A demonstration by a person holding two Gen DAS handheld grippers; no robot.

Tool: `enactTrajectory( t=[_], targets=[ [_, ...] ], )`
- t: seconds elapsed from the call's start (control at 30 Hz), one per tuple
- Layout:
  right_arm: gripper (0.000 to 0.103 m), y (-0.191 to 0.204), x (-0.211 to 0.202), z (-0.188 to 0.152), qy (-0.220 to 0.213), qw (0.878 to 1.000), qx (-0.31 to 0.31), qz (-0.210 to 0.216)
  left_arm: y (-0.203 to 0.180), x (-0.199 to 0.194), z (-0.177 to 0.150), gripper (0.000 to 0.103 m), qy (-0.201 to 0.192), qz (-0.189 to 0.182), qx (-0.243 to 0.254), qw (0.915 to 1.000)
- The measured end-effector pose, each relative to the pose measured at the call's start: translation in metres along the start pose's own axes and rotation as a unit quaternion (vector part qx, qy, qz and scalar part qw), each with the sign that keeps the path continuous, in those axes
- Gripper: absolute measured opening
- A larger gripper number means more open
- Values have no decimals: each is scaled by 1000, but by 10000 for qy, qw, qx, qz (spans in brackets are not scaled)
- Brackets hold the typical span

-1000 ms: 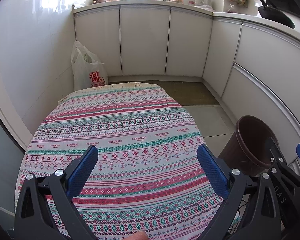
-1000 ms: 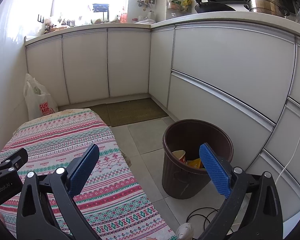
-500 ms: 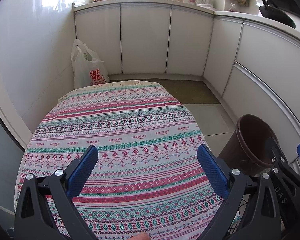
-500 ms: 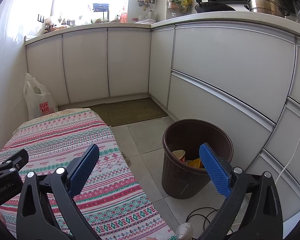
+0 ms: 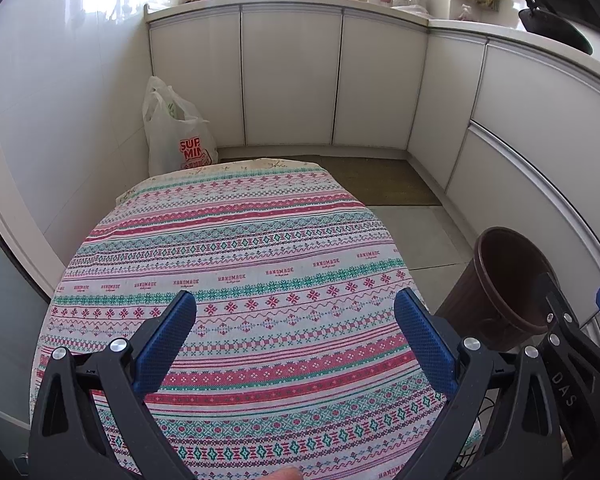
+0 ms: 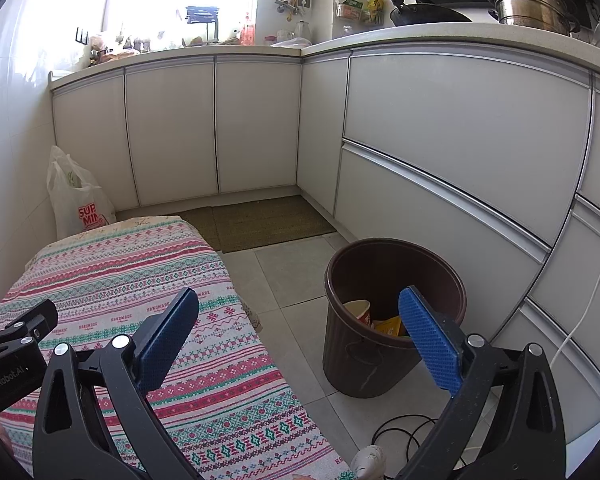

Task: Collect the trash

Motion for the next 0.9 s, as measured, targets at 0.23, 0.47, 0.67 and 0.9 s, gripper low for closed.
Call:
enactTrajectory(
  t=[0.23,0.47,0.67,0.9],
  targets=[
    [96,-2,1,1,15,10000,-9,2,1,0,0,96,12,8,-5,10000],
    [96,-2,2,1,35,10000,-22,7,7,17,2,96,517,-606,-220,9966],
    [96,-2,4,1,43,10000,-42,19,14,25,-2,96,498,-739,-333,9955],
    [96,-4,4,0,32,10000,-22,6,7,17,-1,93,293,-702,-73,9971]
  ],
)
Point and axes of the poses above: each gripper's, at about its wrist camera, not at the fingertips, and x roughly the way its jaws point, y to its left, z to its top, the point moved 2 cm from there along x, roughly the way its jaws point, and after that the axes turned 15 degrees about y, right-handed, at the moved point
